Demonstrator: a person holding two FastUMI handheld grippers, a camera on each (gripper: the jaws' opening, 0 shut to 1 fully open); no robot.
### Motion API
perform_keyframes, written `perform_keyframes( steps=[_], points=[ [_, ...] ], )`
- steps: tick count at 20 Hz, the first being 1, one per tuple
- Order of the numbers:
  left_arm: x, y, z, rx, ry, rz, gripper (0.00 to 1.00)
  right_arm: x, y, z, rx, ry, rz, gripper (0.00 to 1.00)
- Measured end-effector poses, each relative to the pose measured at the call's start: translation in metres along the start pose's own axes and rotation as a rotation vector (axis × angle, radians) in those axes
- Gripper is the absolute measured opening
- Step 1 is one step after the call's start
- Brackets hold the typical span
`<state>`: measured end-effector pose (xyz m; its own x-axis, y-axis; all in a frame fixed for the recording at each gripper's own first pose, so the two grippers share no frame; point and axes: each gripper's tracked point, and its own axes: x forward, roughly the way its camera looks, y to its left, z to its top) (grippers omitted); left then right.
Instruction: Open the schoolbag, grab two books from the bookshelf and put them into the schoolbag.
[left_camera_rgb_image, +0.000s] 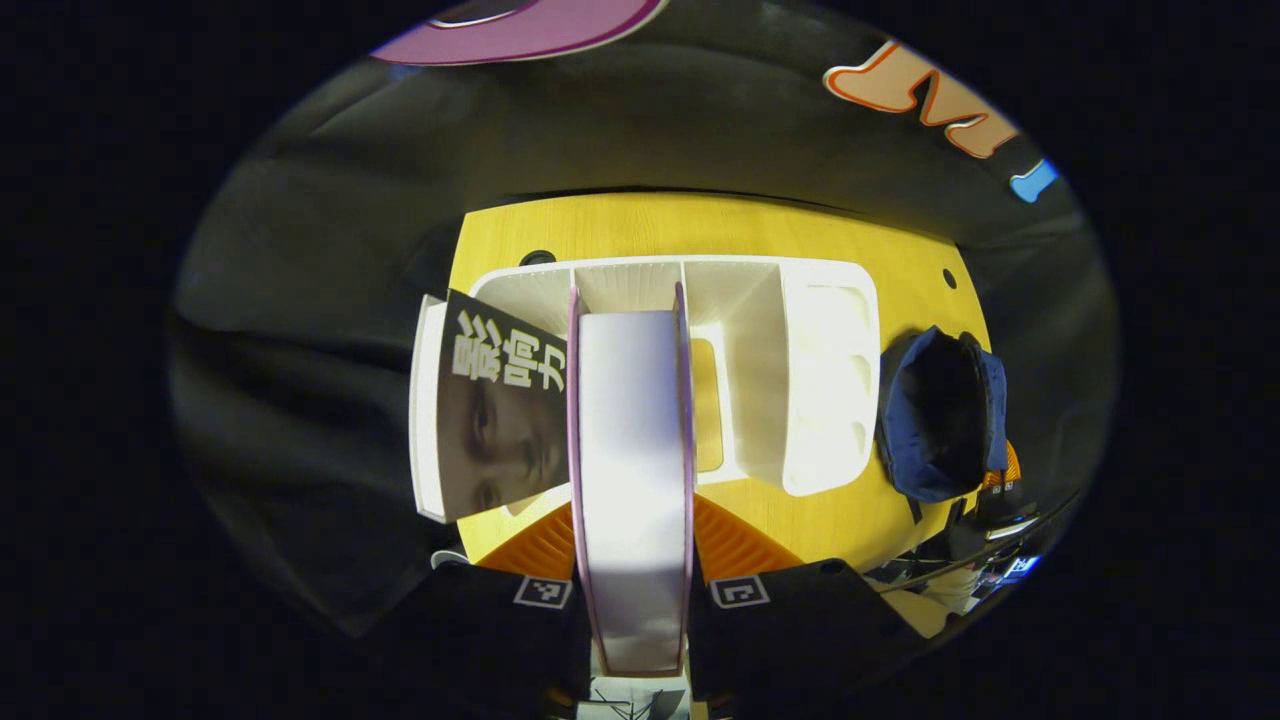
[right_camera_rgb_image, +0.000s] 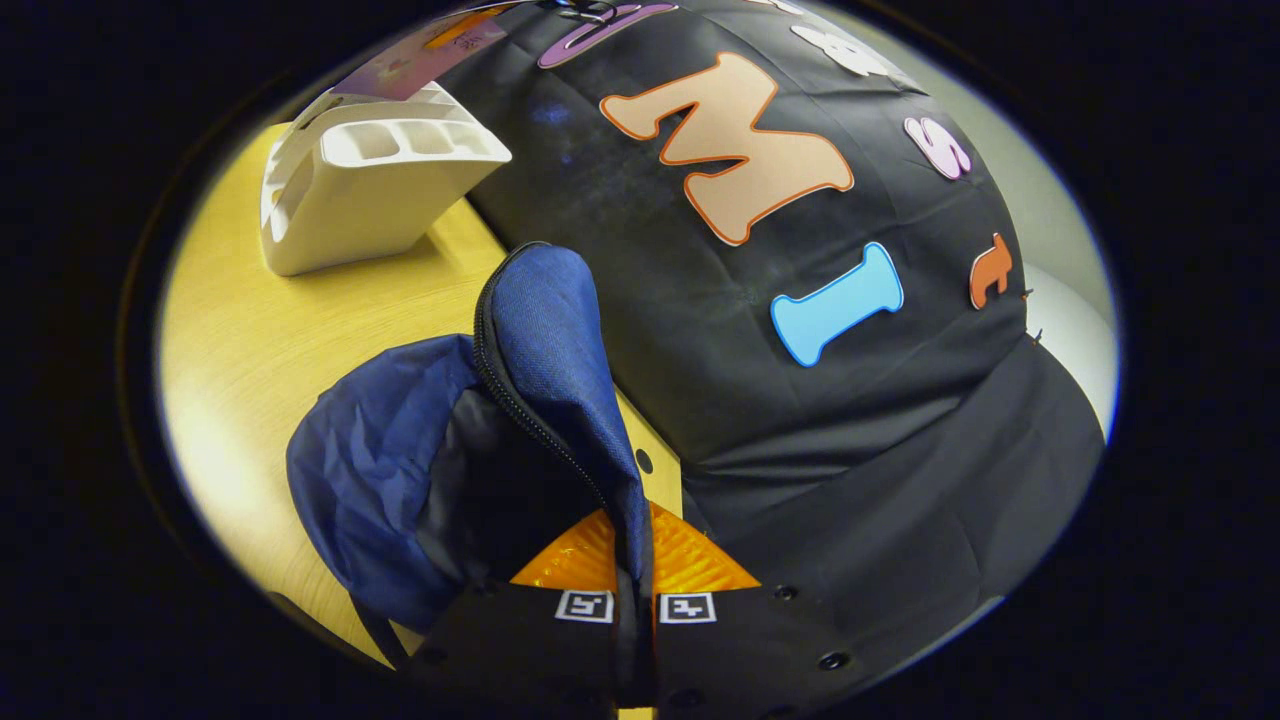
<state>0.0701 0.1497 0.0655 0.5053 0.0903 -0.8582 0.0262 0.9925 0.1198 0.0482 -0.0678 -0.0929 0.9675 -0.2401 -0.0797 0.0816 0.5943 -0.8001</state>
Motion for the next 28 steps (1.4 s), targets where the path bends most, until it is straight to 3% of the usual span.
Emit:
perform_keyframes(
  steps=[4,11,13,19,25,28],
  points=[
    [-0.041,0.003,-0.006,-0.036,-0.06,0.007,0.36,0.002,-0.004,-0.003,0.005,-0.01,0.006,0.0],
    [-0.093,-0.046,0.005,-0.027,-0.262,-0.11,0.35,0.006,-0.007,-0.006,0.025,-0.017,0.022,0.03],
    [-0.093,-0.069,0.009,-0.046,-0.307,-0.184,0.35,0.008,-0.007,-0.006,0.026,-0.021,0.028,0.03],
    [-0.078,-0.157,0.03,-0.169,-0.388,-0.527,0.35,0.007,-0.011,-0.006,0.041,-0.025,0.03,0.03],
    [-0.029,-0.232,0.024,-0.181,-0.358,-0.705,0.35,0.006,-0.011,-0.006,0.043,-0.026,0.025,0.03],
    [0.004,-0.27,0.021,-0.187,-0.369,-0.759,0.35,0.006,-0.015,-0.007,0.064,-0.025,0.016,0.03]
  ],
)
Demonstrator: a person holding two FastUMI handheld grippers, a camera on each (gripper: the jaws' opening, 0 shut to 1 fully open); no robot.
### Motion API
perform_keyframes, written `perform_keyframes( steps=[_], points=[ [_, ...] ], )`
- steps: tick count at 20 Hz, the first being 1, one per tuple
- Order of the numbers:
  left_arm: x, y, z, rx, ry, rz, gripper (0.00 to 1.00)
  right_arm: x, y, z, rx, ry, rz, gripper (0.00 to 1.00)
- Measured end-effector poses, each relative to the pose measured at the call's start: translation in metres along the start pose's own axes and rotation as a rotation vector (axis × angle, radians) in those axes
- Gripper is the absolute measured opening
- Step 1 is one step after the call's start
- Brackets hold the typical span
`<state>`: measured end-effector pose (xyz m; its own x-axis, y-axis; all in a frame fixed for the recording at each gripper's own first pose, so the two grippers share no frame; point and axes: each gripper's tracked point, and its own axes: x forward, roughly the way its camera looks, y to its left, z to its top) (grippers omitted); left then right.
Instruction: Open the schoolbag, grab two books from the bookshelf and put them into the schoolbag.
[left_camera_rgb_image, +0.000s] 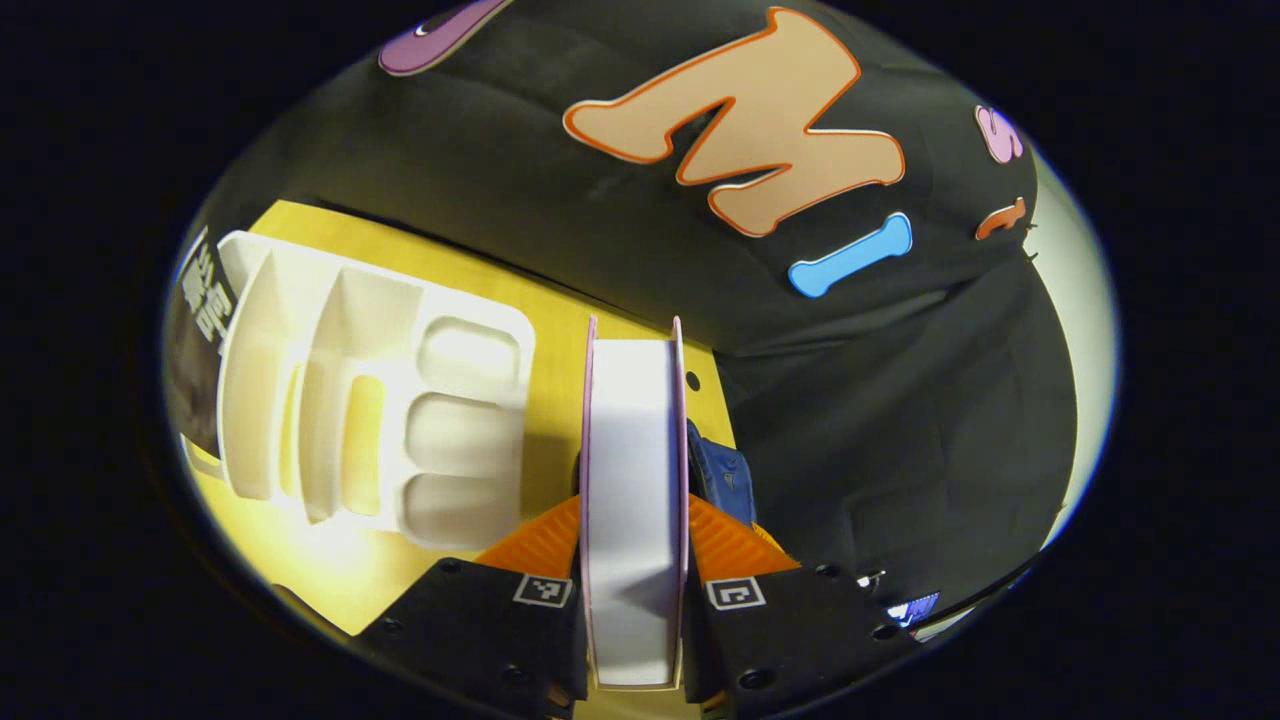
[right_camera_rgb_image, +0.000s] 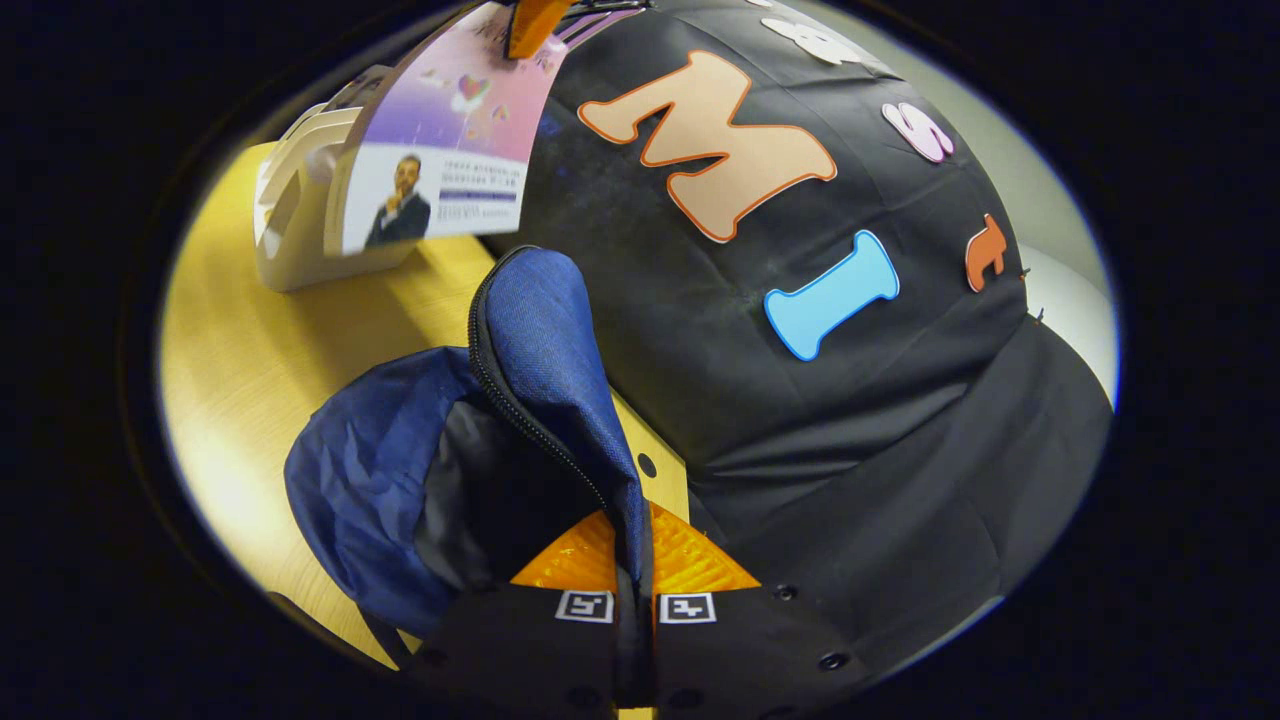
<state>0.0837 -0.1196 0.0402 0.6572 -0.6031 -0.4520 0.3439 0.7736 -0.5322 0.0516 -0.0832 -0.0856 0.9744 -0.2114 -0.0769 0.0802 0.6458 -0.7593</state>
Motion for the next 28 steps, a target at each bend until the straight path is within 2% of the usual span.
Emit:
perform_keyframes(
  steps=[2,6,11,14,15,18,20,21,22,25,28],
  points=[
    [0.03,0.0,-0.012,-0.017,-0.003,-0.033,0.36,0.0,-0.004,0.001,0.024,0.001,-0.008,0.03],
    [0.084,-0.014,-0.041,-0.073,0.0,-0.147,0.35,0.001,-0.006,0.007,0.056,-0.016,-0.016,0.0],
    [0.137,-0.035,-0.069,-0.091,-0.007,-0.26,0.34,0.003,-0.009,0.011,0.065,-0.042,-0.003,0.03],
    [0.173,-0.036,-0.084,-0.122,-0.013,-0.29,0.36,0.0,-0.012,0.016,0.076,-0.064,-0.001,0.0],
    [0.183,-0.037,-0.089,-0.133,-0.008,-0.297,0.36,0.0,-0.011,0.017,0.081,-0.071,0.0,0.03],
    [0.215,-0.039,-0.11,-0.143,0.035,-0.298,0.34,-0.001,-0.01,0.023,0.096,-0.086,0.008,0.0],
    [0.231,-0.045,-0.121,-0.132,0.057,-0.311,0.32,0.0,-0.005,0.026,0.091,-0.1,0.018,0.03],
    [0.237,-0.05,-0.123,-0.131,0.058,-0.322,0.34,0.001,-0.003,0.026,0.088,-0.102,0.024,0.0],
    [0.244,-0.053,-0.123,-0.136,0.056,-0.33,0.34,0.0,-0.001,0.026,0.089,-0.103,0.03,0.03],
    [0.262,-0.059,-0.126,-0.186,0.056,-0.358,0.35,0.002,0.003,0.024,0.111,-0.098,0.035,0.0],
    [0.279,-0.051,-0.136,-0.204,0.068,-0.349,0.35,0.002,0.004,0.02,0.142,-0.089,0.032,0.03]
  ],
)
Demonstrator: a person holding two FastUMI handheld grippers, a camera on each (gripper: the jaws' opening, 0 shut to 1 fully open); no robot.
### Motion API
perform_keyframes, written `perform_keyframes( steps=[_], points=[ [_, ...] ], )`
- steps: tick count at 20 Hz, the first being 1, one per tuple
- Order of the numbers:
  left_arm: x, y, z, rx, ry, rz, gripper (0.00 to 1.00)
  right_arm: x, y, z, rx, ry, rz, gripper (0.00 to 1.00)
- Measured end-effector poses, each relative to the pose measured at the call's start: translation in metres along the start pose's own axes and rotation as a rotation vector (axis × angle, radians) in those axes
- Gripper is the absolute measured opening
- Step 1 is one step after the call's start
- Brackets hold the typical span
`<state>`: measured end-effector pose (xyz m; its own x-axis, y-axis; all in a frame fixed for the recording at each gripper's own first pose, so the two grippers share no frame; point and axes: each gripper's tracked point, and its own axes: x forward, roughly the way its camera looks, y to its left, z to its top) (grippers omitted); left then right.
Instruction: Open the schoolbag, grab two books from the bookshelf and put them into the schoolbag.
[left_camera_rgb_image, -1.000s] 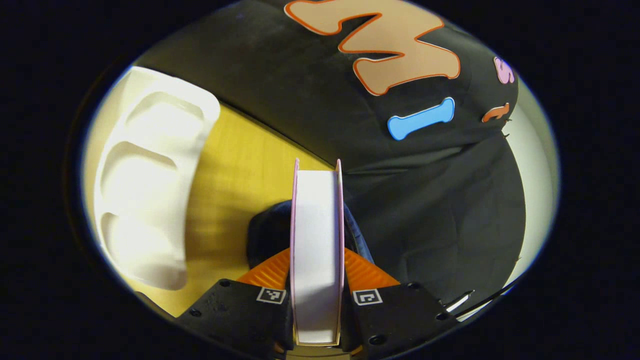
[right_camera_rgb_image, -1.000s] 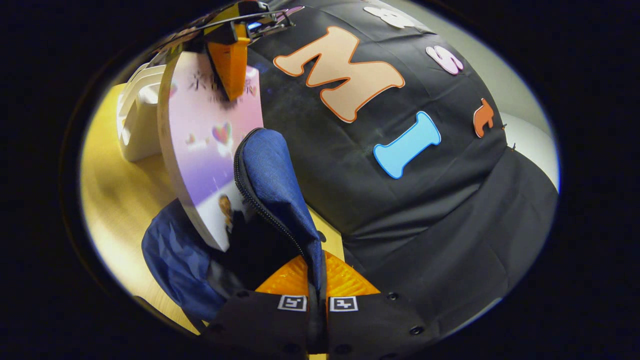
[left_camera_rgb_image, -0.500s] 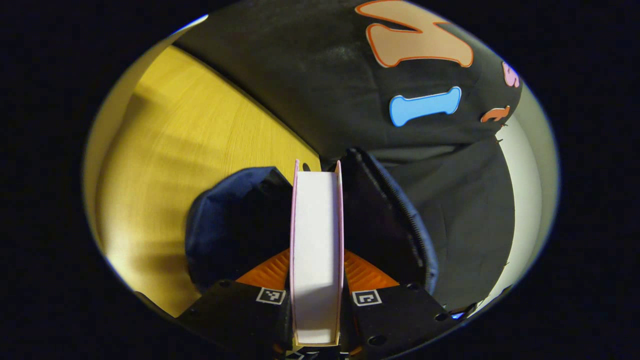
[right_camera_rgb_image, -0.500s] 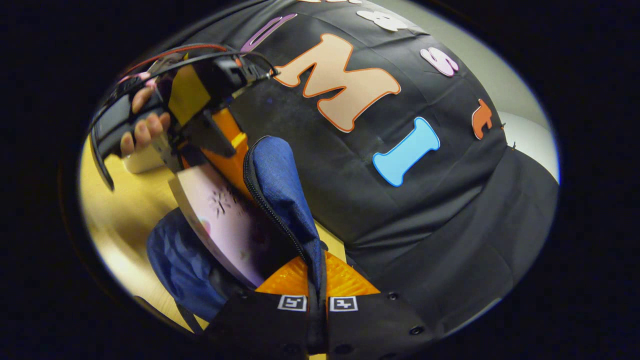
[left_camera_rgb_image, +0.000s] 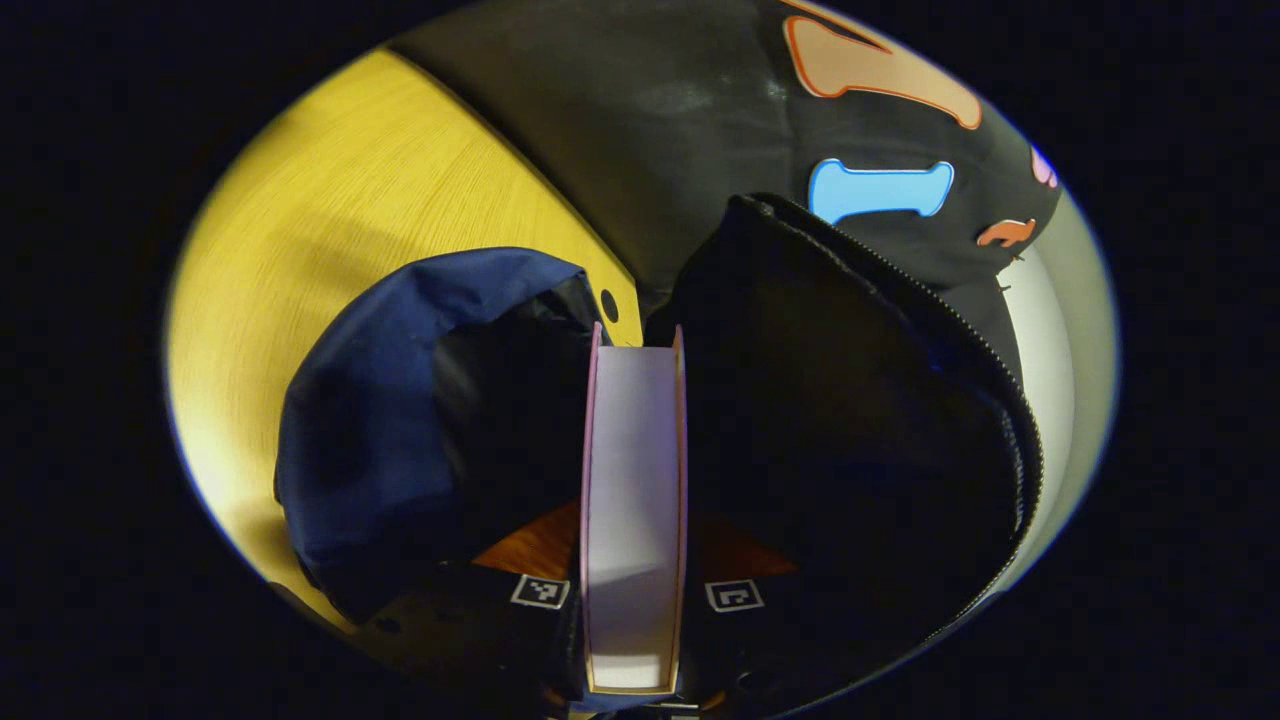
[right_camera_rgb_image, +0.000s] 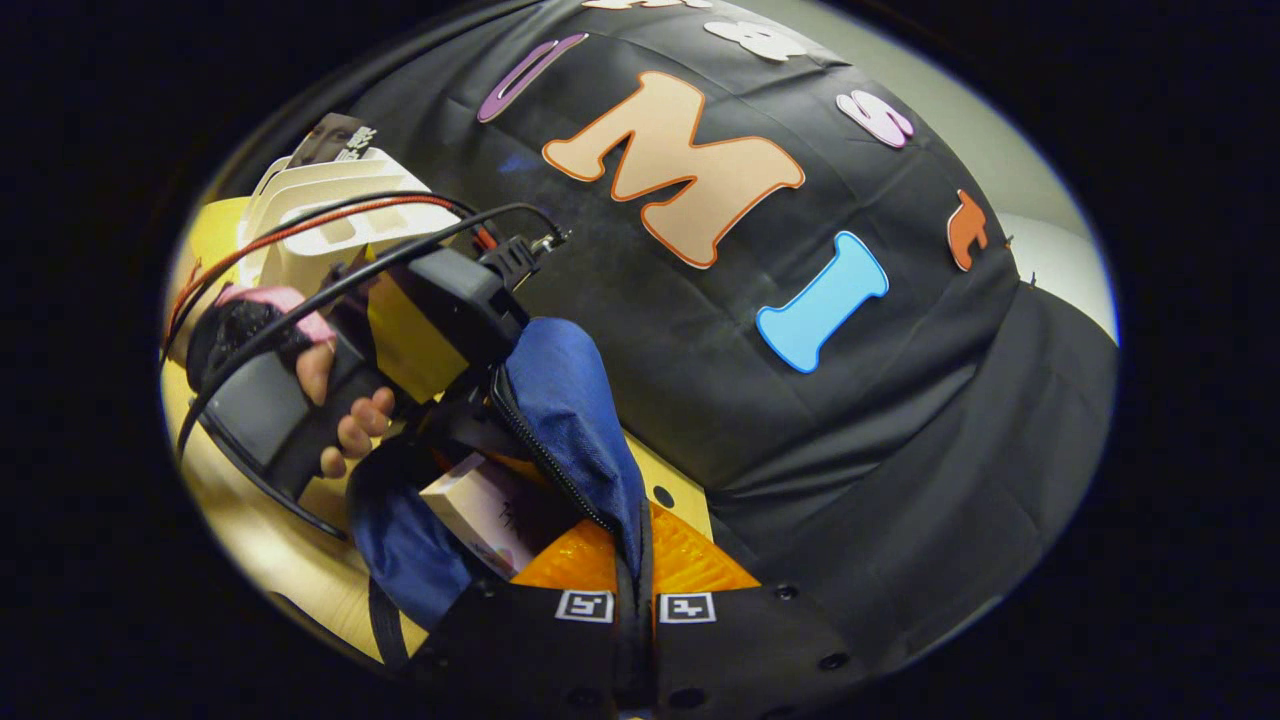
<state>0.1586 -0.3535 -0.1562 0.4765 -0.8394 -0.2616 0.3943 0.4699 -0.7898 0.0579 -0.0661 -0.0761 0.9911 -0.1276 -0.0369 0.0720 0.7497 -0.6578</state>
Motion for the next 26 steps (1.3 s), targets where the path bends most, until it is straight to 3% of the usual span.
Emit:
perform_keyframes(
  steps=[1,2,4,5,6,9,12,13,14,23,26],
  points=[
    [0.002,0.003,-0.006,-0.008,0.018,0.002,0.36,0.002,0.0,-0.002,0.003,0.004,-0.002,0.0],
    [0.002,0.005,-0.009,-0.011,0.031,0.016,0.36,0.002,0.001,-0.004,0.0,0.009,-0.005,0.05],
    [0.004,0.019,-0.011,0.024,0.04,0.084,0.38,0.003,0.001,-0.007,-0.006,0.014,-0.008,0.03],
    [0.002,0.026,-0.011,0.056,0.044,0.119,0.44,0.003,0.001,-0.007,-0.01,0.014,-0.007,0.03],
    [-0.003,0.026,-0.012,0.071,0.049,0.129,0.51,0.004,0.003,-0.008,-0.015,0.016,-0.005,0.03],
    [-0.025,0.014,-0.003,0.121,0.017,0.148,0.96,0.004,0.003,-0.01,-0.022,0.019,-0.005,0.03],
    [-0.052,0.013,0.005,0.185,-0.007,0.199,0.97,0.003,0.0,-0.011,-0.013,0.019,-0.011,0.03],
    [-0.063,0.009,0.007,0.195,-0.014,0.203,0.93,0.002,0.0,-0.012,-0.013,0.019,-0.01,0.03],
    [-0.075,0.005,0.008,0.202,-0.021,0.205,0.97,0.001,0.0,-0.013,-0.011,0.02,-0.007,0.0],
    [-0.201,-0.041,0.039,0.322,-0.103,0.237,0.96,-0.006,0.009,-0.017,-0.031,0.013,0.024,0.0],
    [-0.249,-0.059,0.06,0.352,-0.153,0.261,0.96,-0.005,0.01,-0.018,-0.039,0.014,0.028,0.05]
  ],
)
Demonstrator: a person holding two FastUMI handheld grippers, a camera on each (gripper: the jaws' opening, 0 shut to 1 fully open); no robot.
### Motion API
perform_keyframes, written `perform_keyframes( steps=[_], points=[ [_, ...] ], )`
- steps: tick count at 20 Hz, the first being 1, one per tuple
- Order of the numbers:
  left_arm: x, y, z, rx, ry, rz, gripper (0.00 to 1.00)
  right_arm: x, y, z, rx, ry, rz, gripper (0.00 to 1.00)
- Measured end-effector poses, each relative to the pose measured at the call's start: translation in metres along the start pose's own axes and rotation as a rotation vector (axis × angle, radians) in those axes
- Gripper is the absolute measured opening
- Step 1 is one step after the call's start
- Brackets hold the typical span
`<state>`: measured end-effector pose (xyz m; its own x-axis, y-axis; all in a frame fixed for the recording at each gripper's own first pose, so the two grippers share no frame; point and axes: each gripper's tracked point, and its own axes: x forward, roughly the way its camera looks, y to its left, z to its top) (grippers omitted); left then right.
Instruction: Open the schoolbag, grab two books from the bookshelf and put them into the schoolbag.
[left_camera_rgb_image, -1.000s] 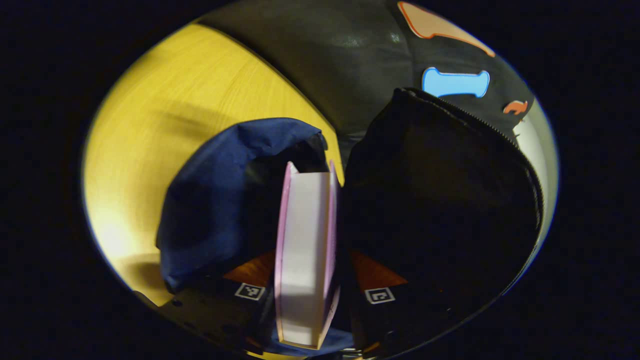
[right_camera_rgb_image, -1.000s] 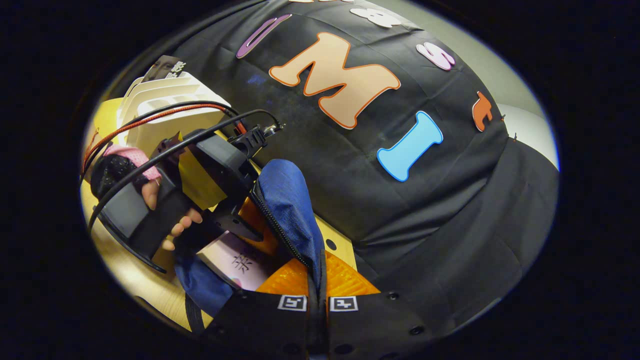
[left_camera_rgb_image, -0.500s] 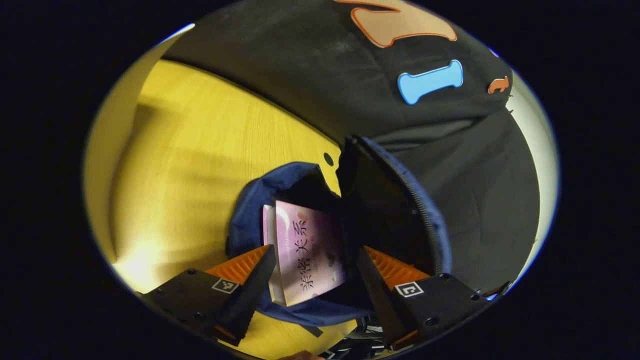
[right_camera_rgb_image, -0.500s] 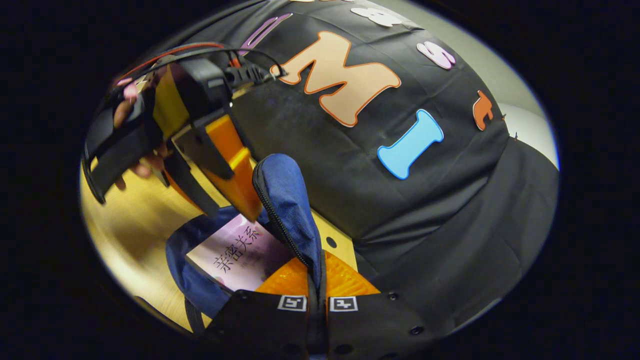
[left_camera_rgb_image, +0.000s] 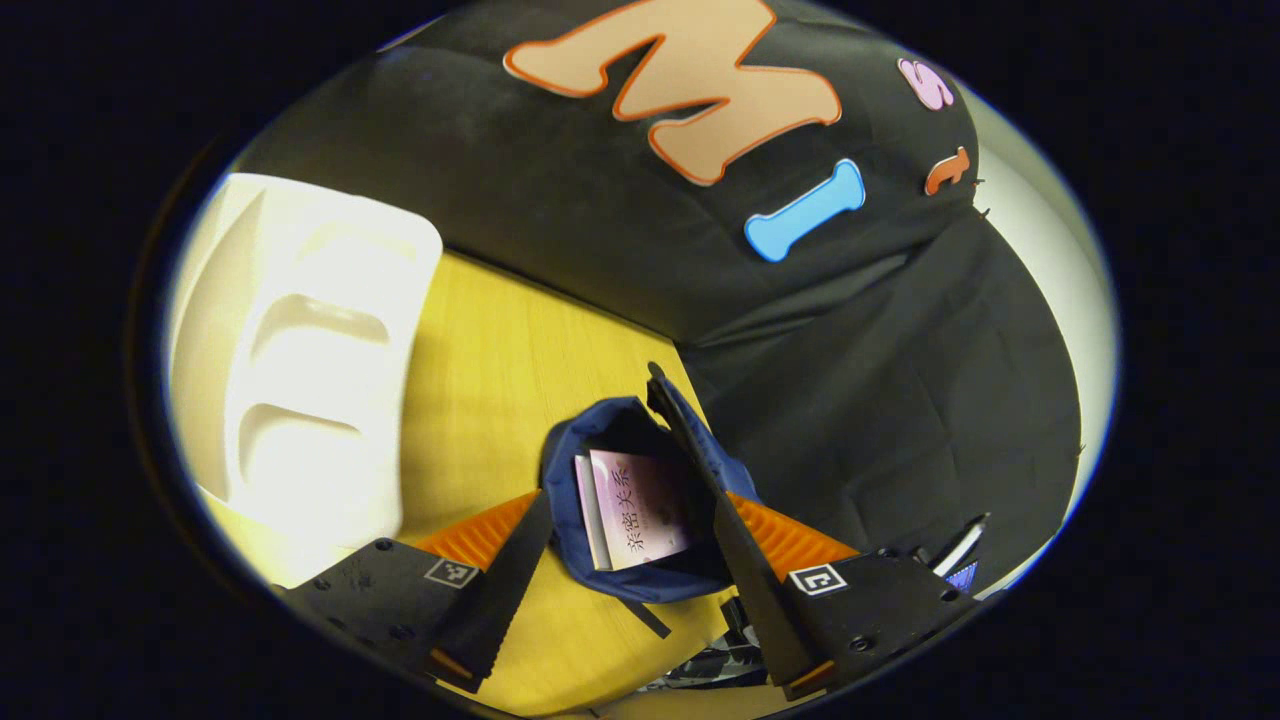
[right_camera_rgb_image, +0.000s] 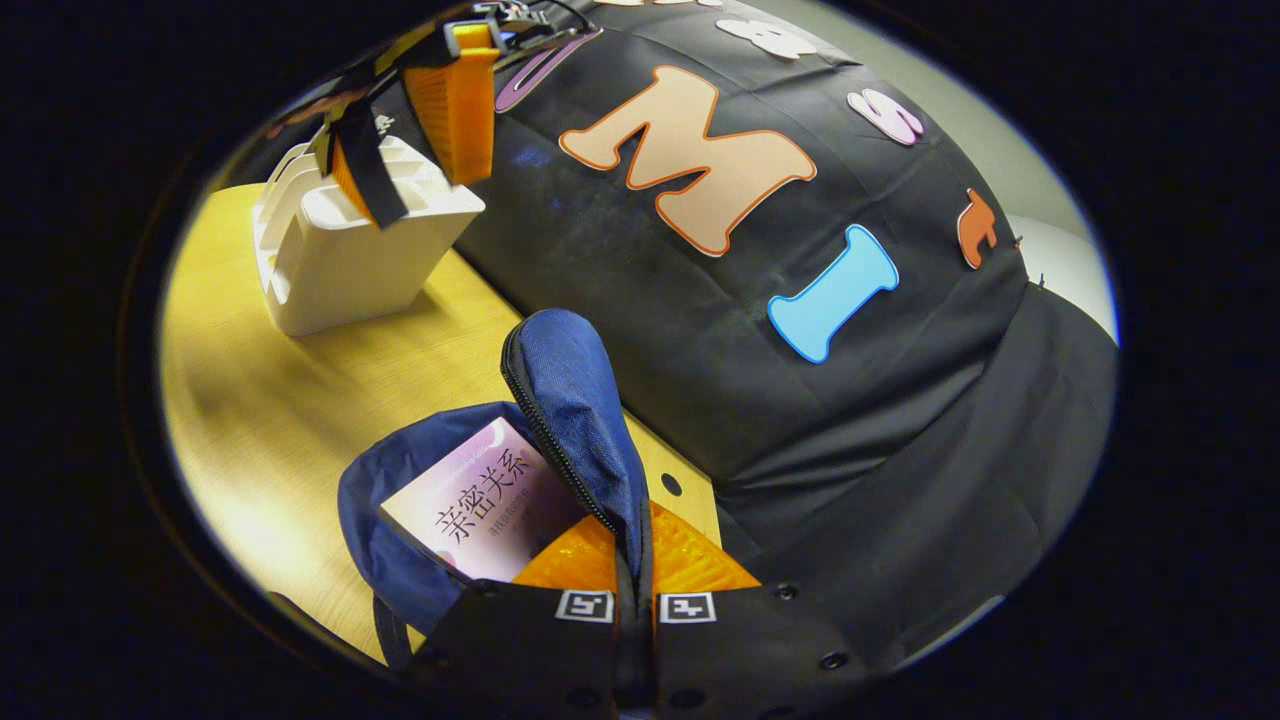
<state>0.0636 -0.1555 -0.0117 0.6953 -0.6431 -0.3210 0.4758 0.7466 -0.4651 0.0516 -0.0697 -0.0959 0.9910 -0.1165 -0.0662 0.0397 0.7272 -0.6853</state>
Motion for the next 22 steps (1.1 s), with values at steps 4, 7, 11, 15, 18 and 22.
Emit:
perform_keyframes(
  steps=[4,7,11,15,18,22],
  points=[
    [-0.053,0.023,0.042,0.089,-0.044,0.096,0.96,0.002,0.002,0.0,-0.007,0.013,-0.004,0.03],
    [-0.093,0.049,0.071,0.128,-0.078,0.184,0.96,0.001,0.002,-0.001,-0.014,0.027,-0.011,0.03],
    [-0.14,0.098,0.084,0.126,-0.031,0.329,0.96,-0.001,0.002,-0.002,-0.019,0.045,-0.02,0.03],
    [-0.196,0.143,0.112,0.111,0.028,0.48,0.96,-0.001,0.006,-0.003,-0.037,0.063,-0.024,0.03],
    [-0.225,0.172,0.153,0.068,-0.013,0.555,0.96,-0.001,0.009,-0.003,-0.042,0.077,-0.027,0.0],
    [-0.253,0.227,0.177,0.134,0.004,0.686,0.95,-0.002,0.014,-0.005,-0.047,0.097,-0.035,0.03]
  ],
)
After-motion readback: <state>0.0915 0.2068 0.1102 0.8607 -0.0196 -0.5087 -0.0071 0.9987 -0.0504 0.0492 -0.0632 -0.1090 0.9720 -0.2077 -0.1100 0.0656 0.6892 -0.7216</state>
